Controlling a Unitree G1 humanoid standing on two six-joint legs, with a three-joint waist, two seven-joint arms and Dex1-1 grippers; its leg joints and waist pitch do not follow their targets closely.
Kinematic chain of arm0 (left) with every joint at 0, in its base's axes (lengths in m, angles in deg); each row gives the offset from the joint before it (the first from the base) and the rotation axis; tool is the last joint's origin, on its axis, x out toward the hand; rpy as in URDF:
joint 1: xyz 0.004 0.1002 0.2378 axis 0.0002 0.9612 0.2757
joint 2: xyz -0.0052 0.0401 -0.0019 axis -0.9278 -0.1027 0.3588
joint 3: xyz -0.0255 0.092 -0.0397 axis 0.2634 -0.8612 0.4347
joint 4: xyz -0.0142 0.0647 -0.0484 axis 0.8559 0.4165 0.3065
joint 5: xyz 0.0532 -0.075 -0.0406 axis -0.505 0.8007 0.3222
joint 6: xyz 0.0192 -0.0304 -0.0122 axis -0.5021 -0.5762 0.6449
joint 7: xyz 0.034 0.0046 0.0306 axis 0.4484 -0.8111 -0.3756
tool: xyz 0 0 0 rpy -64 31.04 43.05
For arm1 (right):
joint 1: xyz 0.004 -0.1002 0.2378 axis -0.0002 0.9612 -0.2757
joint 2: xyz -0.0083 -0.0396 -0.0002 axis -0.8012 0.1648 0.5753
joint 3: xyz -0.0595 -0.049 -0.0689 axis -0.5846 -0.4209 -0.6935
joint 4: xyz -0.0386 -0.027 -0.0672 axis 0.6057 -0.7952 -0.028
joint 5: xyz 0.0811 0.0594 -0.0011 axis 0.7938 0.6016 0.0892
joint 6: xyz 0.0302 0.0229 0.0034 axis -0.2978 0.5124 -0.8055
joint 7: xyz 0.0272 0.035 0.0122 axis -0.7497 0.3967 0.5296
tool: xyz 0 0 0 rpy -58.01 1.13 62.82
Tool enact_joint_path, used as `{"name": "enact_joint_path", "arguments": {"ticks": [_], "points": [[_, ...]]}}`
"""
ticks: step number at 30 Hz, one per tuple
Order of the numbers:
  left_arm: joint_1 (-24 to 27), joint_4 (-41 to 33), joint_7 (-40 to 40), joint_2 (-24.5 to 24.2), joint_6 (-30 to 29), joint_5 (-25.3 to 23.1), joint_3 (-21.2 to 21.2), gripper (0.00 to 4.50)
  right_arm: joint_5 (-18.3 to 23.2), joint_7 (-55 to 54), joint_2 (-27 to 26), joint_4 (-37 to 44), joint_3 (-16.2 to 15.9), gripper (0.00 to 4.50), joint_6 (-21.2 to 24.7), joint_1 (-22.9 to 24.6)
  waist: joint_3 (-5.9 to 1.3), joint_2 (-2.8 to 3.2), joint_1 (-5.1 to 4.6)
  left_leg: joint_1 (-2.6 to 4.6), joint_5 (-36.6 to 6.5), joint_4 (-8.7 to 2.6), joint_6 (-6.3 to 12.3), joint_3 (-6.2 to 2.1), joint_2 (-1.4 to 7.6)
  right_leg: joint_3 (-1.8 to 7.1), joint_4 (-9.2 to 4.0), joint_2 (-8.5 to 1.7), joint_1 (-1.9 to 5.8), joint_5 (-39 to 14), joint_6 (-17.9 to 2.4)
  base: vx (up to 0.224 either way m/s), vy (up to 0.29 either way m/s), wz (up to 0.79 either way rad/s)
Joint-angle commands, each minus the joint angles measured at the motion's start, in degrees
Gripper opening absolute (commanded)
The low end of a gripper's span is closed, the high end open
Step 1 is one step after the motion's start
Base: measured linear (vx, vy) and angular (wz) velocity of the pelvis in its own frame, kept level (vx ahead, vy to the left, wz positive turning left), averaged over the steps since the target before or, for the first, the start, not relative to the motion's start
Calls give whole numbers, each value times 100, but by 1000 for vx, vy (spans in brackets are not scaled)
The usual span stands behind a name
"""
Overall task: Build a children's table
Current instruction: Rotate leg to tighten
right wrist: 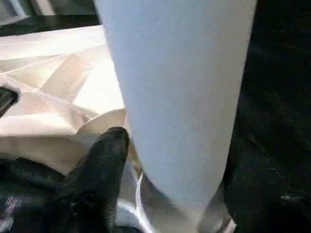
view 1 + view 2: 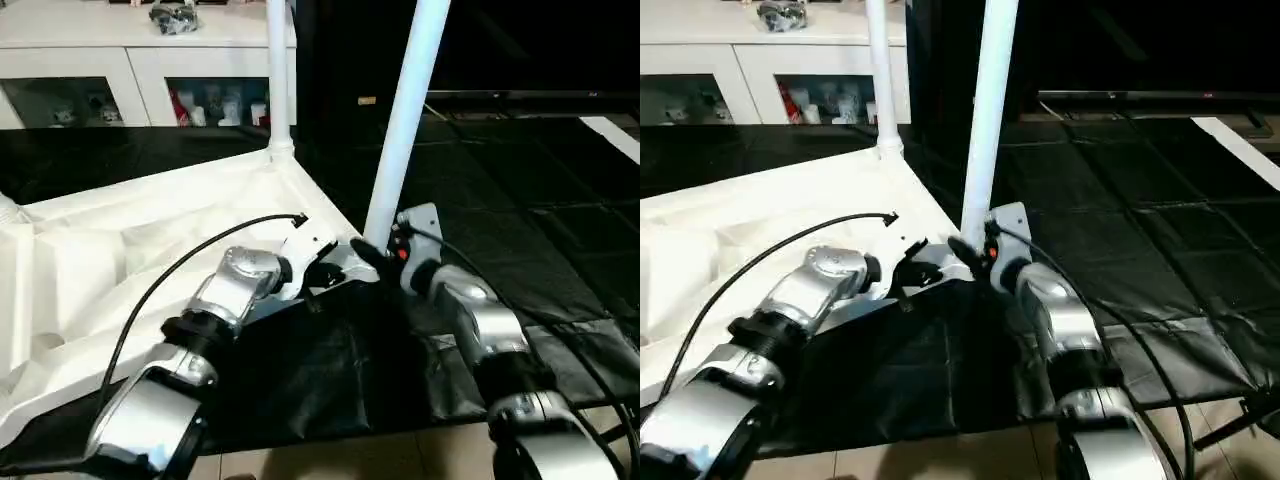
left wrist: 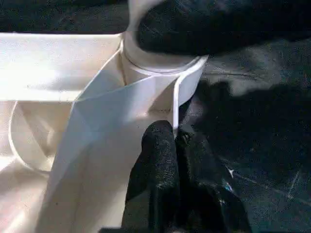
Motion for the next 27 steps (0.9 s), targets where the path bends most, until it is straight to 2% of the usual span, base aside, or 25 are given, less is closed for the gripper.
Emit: {"name": "enact_joint_path", "arguments": {"ticks": [1,4,6,7,8,12,14,15,18,21,23,24,25,27], "points": [[39,-244,155,-52,269,35,-50,0,118,742,-43,96,-506,343,172,251,-354,-23,24,-22,-1012,-436,243,-105,249,346,-497,-490,302,-1691,-908,0,0,0],[161,-348,586,-354,520,21,-138,0,229,1389,323,485,-578,355,215,489,-359,-31,7,-46,-894,-420,327,-96,235,340,-485,-482,320,-1498,-938,0,0,0],[297,-496,1161,-646,846,69,-232,0,349,1934,706,809,-606,376,257,627,-380,-43,-2,-75,-757,-400,404,-99,228,344,-464,-479,346,-1359,-937,0,0,0],[297,-496,1161,-646,846,69,-232,0,349,1934,706,809,-606,386,257,627,-380,-34,4,-64,-690,-390,447,-89,240,350,-455,-472,323,-1261,-953,0,0,0],[417,-675,1657,-853,1035,162,-307,0,381,2273,972,967,-617,386,231,678,-385,-23,-5,-64,-669,-387,449,-91,249,349,-437,-473,309,-1197,-1011,0,0,0],[647,-991,2536,-1343,1284,208,-560,0,470,3066,1481,1181,-672,397,198,712,-377,-4,63,-19,-691,-379,444,-63,289,344,-398,-449,267,-994,-1216,0,0,0],[710,-1049,2773,-1489,1381,200,-639,0,493,3329,1615,1247,-729,397,175,711,-364,4,113,-12,-802,-392,427,-59,304,349,-399,-448,258,-1084,-1207,0,0,0],[756,-1092,2956,-1603,1468,198,-691,0,544,3537,1713,1318,-791,397,188,703,-351,3,152,10,-924,-404,359,-55,306,352,-420,-455,247,-1271,-1174,0,0,0],[797,-1154,3121,-1700,1538,192,-737,0,561,3699,1750,1309,-859,397,160,637,-347,-30,203,2,-980,-413,274,-61,297,358,-430,-478,255,-1538,-1066,0,0,0],[849,-1273,3175,-1752,1541,191,-762,0,482,3762,1683,1170,-959,397,6,516,-352,-51,214,3,-925,-413,227,-64,296,357,-432,-486,244,-1634,-1010,0,0,0],[877,-1354,3172,-1747,1515,204,-772,0,454,3827,1583,1049,-1049,397,-70,412,-355,-48,210,0,-877,-414,220,-66,295,358,-422,-480,242,-1583,-1024,0,0,0],[898,-1414,3173,-1744,1492,212,-784,0,469,3882,1523,1007,-1090,382,-71,362,-358,-40,204,4,-873,-415,218,-65,295,353,-418,-473,237,-1548,-1049,0,0,0],[908,-1444,3174,-1740,1484,215,-797,0,497,3955,1483,988,-1114,382,-46,330,-359,-57,200,-2,-856,-412,224,-62,296,354,-410,-469,244,-1500,-1055,0,0,0],[929,-1501,3209,-1744,1486,228,-820,0,517,4085,1440,976,-1168,382,-26,293,-375,-43,217,-1,-727,-398,276,-59,306,360,-369,-464,238,-1185,-1140,0,0,0]]}}
